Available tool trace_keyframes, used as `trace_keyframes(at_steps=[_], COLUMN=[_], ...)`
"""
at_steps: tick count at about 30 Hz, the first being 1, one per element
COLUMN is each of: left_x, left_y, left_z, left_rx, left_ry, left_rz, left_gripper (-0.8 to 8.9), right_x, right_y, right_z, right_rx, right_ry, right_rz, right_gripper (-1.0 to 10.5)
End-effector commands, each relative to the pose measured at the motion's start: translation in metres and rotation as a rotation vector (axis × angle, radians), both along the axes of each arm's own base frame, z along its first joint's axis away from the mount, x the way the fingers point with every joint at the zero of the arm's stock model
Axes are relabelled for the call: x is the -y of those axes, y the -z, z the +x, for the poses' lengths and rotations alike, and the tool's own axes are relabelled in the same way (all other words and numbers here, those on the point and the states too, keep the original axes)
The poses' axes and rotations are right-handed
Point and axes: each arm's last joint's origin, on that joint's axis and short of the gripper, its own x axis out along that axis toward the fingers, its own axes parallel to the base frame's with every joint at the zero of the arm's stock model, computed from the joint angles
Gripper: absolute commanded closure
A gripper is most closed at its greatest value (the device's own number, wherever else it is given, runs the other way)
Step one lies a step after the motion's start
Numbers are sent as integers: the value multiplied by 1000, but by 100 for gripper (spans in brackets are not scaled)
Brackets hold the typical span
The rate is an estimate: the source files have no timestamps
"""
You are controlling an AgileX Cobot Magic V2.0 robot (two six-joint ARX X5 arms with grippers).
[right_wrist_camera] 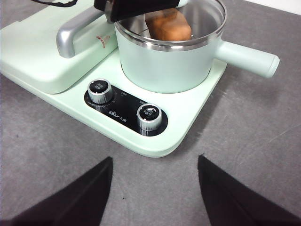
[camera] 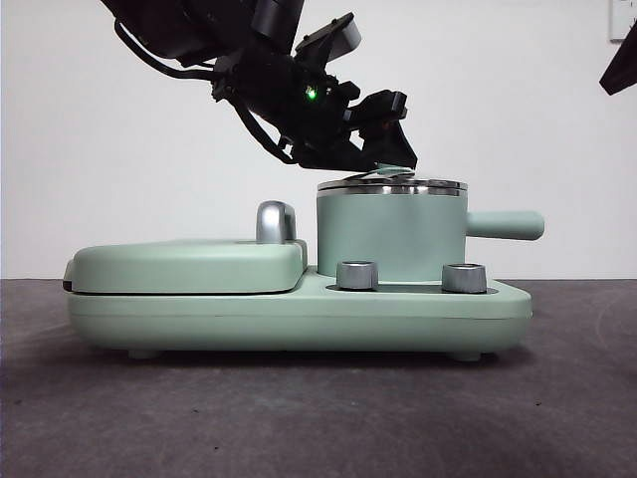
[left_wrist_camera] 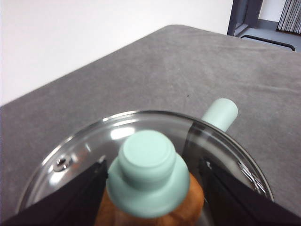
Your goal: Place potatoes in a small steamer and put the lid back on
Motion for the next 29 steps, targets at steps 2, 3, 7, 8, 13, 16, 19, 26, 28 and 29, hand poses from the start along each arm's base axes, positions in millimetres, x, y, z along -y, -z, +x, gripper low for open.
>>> trace_keyframes(at_steps=[2, 3, 7, 8, 13, 16, 19, 26, 28, 29], left_x=[2, 0, -13, -17, -42, -60, -78, -139, -157, -164], left_y=[-14, -19, -41, -46, -73, -84, -86, -62, -54, -51], left_z=[-5, -7, -20, -23, -41, -53, -72, -129, -151, -160], left_rx=[-35, -46, -80, -87, -135, -152, -146, -206, -224, -229], left_ry=[2, 0, -8, -12, -32, -40, -57, -161, -200, -217], left_rz=[-29, -26, -7, -2, 28, 33, 27, -11, -43, -60], left_gripper=[478, 479, 480, 480, 480, 481, 519, 537, 537, 537], right_x=[-1, -1, -1, -1, -1, -1, -1, -1, -1, -1], right_y=[-1, -1, -1, -1, -1, -1, -1, -1, -1, -1], right_z=[0, 0, 0, 0, 1, 1, 1, 1, 1, 1], right_rx=[0, 0, 1, 1, 2, 1, 1, 2, 2, 2], right_ry=[1, 1, 1, 1, 1, 1, 1, 0, 0, 0], right_rz=[10, 10, 10, 10, 10, 11, 11, 11, 11, 11], right_gripper=[670, 670, 670, 670, 670, 670, 670, 670, 670, 670])
